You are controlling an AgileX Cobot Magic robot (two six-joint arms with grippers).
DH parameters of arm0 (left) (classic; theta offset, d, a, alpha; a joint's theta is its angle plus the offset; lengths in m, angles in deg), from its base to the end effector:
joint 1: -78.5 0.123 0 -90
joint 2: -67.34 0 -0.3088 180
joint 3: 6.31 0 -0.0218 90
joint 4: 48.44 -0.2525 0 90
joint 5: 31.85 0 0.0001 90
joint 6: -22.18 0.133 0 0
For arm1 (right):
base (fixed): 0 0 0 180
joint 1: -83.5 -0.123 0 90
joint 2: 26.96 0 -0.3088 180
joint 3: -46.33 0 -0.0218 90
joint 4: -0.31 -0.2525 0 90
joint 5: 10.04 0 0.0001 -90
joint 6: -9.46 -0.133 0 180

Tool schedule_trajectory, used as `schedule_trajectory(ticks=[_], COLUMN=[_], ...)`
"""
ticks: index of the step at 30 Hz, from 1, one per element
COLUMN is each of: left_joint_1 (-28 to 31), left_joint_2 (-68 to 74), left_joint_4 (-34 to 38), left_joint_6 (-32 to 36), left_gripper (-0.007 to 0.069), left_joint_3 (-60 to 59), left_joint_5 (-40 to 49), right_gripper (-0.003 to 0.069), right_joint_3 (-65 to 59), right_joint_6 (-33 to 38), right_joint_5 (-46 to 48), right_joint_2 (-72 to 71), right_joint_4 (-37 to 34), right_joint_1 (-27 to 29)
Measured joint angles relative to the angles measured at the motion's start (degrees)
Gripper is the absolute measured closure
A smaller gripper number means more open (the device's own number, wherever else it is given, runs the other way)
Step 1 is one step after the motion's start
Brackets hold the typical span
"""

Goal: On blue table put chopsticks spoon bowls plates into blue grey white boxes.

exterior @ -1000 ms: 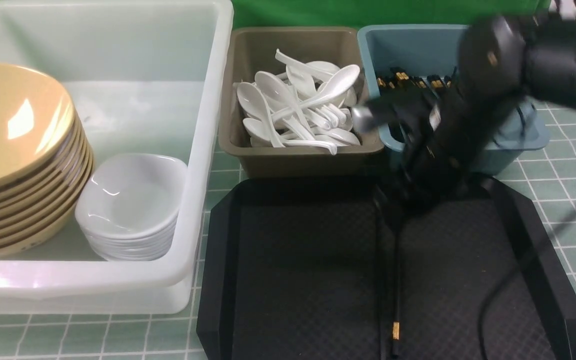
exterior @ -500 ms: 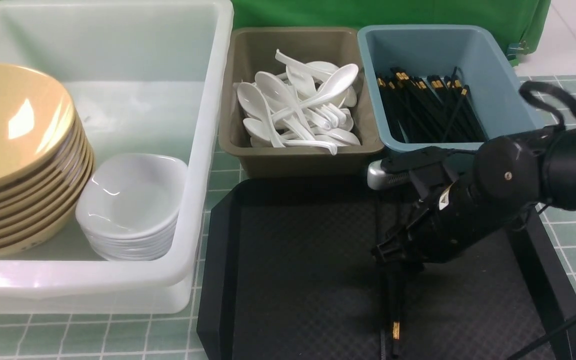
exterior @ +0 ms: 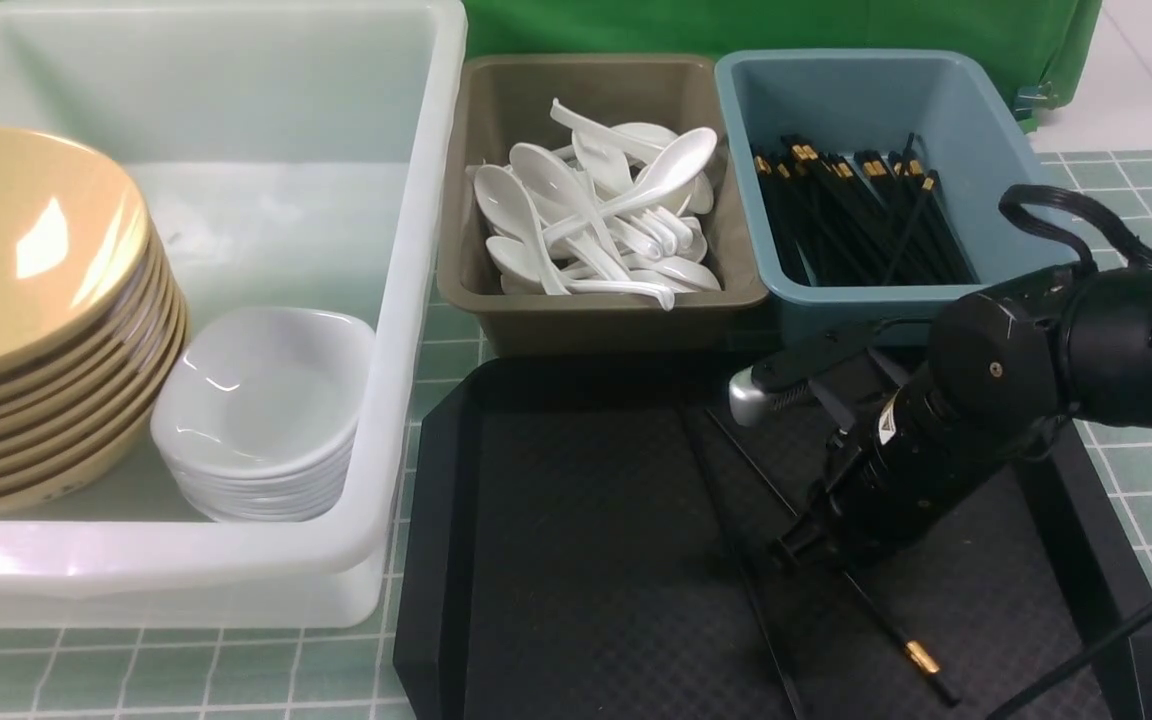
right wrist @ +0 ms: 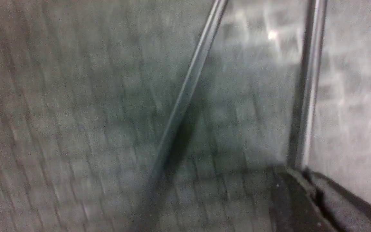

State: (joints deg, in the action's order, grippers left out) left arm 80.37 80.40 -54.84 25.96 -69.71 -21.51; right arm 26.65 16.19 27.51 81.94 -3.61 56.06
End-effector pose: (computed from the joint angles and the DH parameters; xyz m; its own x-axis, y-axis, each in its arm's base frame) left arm 0.0722 0.0050 0.2806 0.0468 0.1766 -0.9832 -0.0617 0.9829 0.1736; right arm 0.3018 0.1629 0.1457 -0.8300 -0.5021 -0.2429 -0.5228 0.8521 0.0252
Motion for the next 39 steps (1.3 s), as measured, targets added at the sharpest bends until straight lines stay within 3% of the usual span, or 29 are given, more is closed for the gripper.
schedule_trajectory(ticks=[5, 10, 13, 15, 16, 18, 22, 26, 30, 33, 34, 39], left_joint_1=[0.0, 0.0, 0.0, 0.0, 0.0, 0.0, 0.0, 0.0, 0.0, 0.0, 0.0, 0.0], left_joint_2=[0.0, 0.0, 0.0, 0.0, 0.0, 0.0, 0.0, 0.0, 0.0, 0.0, 0.0, 0.0], left_joint_4=[0.0, 0.0, 0.0, 0.0, 0.0, 0.0, 0.0, 0.0, 0.0, 0.0, 0.0, 0.0], left_joint_6=[0.0, 0.0, 0.0, 0.1, 0.1, 0.0, 0.0, 0.0, 0.0, -0.1, -0.1, -0.1], left_gripper=[0.0622, 0.0622, 0.0622, 0.0622, 0.0622, 0.0622, 0.0622, 0.0622, 0.0622, 0.0622, 0.0622, 0.0622], left_joint_3=[0.0, 0.0, 0.0, 0.0, 0.0, 0.0, 0.0, 0.0, 0.0, 0.0, 0.0, 0.0], left_joint_5=[0.0, 0.0, 0.0, 0.0, 0.0, 0.0, 0.0, 0.3, 0.5, 0.5, 0.5, 0.5], right_gripper=[0.0596, 0.0597, 0.0597, 0.0598, 0.0598, 0.0599, 0.0594, 0.0536, 0.0428, 0.0365, 0.0343, 0.0337], right_joint_3=[-0.4, 0.5, 1.8, 2.4, 2.3, 2.7, 6.2, 12.9, 17.7, 21.3, 23.3, 22.1], right_joint_6=[1.2, 1.6, 2.6, 2.6, 2.6, 2.6, 2.2, 2.0, 1.9, -0.9, -4.3, -7.3], right_joint_5=[4.9, 2.8, -6.9, -21.5, -24.1, -40.3, -53.3, -45.4, -33.8, -20.6, -9.2, 12.4], right_joint_2=[-3.9, -14.7, -18.9, -18.1, -17.6, -12.9, -2.7, 5.7, 7.7, 6.5, 5.0, 2.6], right_joint_4=[1.2, 2.6, 3.9, 4.5, 4.5, 4.6, 4.6, 4.6, 4.6, 4.6, 4.7, 4.7], right_joint_1=[0.0, 0.3, 2.1, 4.8, 5.0, 7.7, 10.7, 12.8, 13.1, 12.4, 11.3, 4.6])
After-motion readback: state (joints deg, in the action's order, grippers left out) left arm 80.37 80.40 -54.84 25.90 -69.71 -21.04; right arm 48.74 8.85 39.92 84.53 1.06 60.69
